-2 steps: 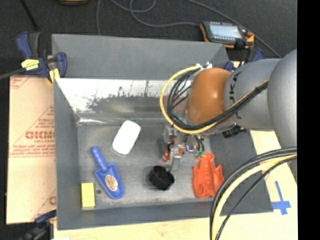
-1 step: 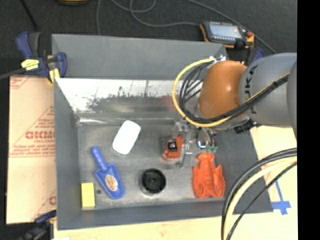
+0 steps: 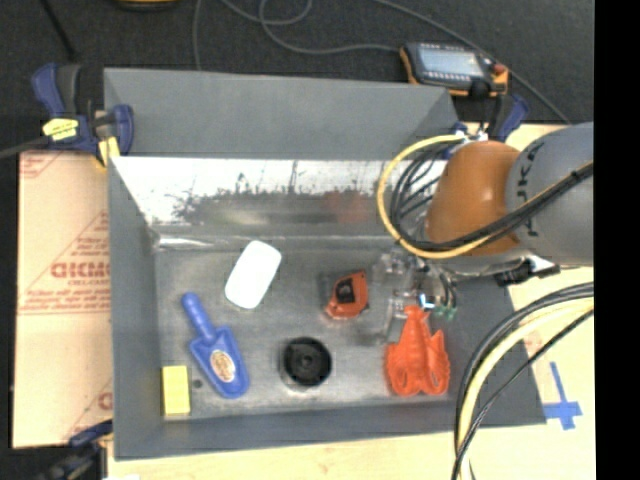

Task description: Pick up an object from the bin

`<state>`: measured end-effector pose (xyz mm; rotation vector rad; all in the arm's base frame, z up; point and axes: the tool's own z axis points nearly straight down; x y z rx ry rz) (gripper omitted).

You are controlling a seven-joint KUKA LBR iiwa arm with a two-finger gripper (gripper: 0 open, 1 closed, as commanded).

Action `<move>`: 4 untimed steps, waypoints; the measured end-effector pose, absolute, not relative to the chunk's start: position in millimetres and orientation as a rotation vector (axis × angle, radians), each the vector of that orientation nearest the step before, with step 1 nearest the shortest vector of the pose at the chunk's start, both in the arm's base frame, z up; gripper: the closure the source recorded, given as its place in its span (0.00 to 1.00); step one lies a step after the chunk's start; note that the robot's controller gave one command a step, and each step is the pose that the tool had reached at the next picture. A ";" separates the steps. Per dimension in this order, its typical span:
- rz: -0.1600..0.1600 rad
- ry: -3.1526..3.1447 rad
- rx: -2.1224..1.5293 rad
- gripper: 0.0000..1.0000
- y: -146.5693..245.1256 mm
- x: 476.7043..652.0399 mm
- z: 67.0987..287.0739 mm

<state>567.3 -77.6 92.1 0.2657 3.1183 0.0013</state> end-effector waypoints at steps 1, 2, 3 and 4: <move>-0.006 3.120 0.345 0.00 -84.2 530.1 76.9; 0.001 3.127 0.333 0.00 -60.5 548.2 127.2; 0.000 3.107 0.333 0.00 -101.1 551.4 118.1; -0.005 3.128 0.333 0.00 -134.7 538.9 98.2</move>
Offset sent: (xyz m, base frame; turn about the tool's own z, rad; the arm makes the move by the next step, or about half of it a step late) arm -0.0051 0.0238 0.0592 0.0434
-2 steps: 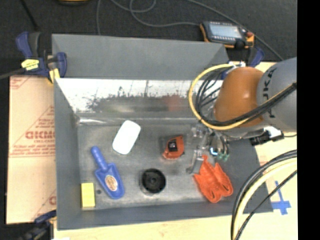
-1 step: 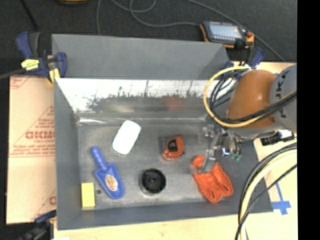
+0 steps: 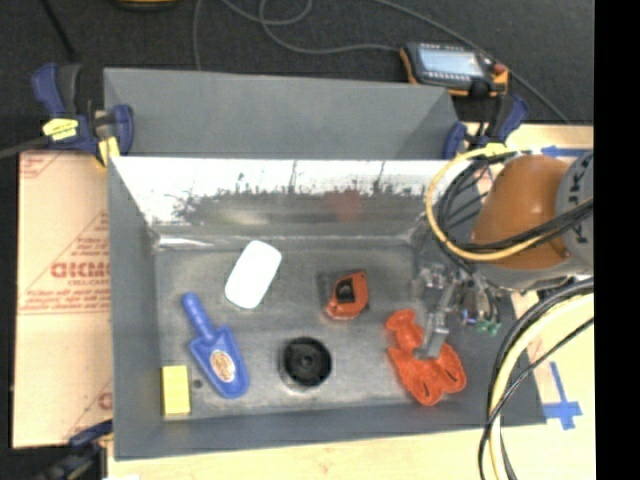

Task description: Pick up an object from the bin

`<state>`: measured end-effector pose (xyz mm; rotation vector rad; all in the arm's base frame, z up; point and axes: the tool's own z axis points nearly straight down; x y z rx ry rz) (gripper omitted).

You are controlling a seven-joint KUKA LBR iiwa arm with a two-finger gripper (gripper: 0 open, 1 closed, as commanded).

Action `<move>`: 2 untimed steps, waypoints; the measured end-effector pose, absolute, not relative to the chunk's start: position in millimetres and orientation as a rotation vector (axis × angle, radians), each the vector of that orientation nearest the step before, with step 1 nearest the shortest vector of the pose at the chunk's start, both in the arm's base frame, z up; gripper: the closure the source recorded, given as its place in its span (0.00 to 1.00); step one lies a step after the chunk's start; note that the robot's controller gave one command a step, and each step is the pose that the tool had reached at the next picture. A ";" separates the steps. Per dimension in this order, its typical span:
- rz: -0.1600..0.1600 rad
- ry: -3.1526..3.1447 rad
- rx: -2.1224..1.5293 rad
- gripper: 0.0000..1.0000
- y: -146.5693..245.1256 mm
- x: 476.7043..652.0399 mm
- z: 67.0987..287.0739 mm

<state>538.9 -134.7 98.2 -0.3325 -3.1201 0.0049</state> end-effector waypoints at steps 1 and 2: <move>0.000 -3.119 -0.422 0.00 -116.4 548.7 88.6; 0.002 -3.119 -0.420 0.00 -117.3 506.4 75.6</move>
Offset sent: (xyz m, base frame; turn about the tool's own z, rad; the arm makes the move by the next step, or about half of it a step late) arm -0.0496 0.0165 -0.0282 0.0472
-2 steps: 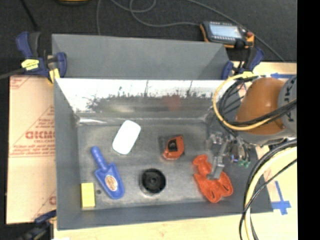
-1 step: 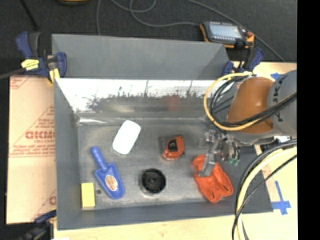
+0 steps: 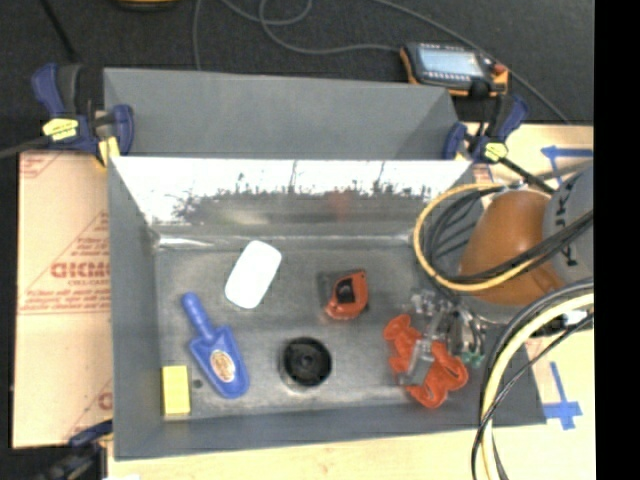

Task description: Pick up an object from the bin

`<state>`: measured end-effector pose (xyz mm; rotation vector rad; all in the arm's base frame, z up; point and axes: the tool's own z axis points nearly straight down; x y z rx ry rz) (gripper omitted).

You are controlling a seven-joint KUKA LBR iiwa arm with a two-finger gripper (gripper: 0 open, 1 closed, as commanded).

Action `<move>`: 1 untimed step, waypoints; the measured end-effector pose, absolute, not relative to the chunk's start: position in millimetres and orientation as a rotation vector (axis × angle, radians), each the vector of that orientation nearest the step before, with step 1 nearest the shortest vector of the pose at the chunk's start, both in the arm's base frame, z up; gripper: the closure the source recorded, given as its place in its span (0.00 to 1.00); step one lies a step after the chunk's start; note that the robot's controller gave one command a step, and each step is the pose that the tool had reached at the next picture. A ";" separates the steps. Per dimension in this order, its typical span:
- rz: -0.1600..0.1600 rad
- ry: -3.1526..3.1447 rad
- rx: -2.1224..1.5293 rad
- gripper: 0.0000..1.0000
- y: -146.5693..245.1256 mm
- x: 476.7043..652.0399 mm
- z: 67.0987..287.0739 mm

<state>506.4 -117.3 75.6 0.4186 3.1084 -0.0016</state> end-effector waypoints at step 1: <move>0.000 3.102 0.506 0.00 -78.2 488.6 99.7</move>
Offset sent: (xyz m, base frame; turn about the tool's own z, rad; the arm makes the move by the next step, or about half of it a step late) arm 0.0024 -0.0222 0.0509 0.0222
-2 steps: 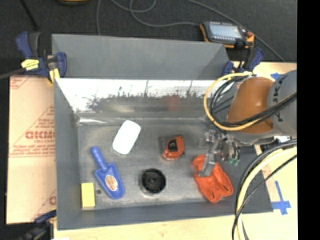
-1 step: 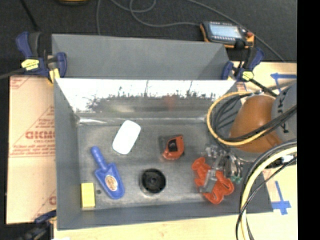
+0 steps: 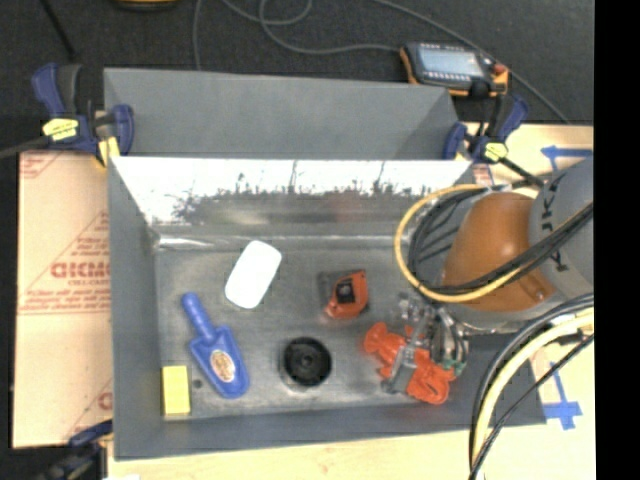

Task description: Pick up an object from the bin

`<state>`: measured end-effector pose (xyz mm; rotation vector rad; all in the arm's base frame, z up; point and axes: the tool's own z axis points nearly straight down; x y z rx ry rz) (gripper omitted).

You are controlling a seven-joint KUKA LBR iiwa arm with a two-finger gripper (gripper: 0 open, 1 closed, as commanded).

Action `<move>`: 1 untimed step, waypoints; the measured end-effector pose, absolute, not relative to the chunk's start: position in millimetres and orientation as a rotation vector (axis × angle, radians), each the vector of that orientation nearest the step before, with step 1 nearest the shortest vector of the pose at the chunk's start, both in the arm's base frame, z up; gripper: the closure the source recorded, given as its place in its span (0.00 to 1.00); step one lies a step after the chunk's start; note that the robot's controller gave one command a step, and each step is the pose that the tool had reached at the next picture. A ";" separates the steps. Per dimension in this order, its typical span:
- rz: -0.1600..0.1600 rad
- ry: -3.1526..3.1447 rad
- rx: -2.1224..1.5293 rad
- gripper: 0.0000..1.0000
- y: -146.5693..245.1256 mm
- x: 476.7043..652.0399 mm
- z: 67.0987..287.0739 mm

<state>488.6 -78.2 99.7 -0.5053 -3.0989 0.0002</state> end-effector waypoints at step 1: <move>0.002 -3.112 -0.455 1.00 -141.3 509.4 127.0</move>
Offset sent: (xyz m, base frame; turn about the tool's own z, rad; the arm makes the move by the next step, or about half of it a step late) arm 0.0000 0.0000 0.0000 0.0000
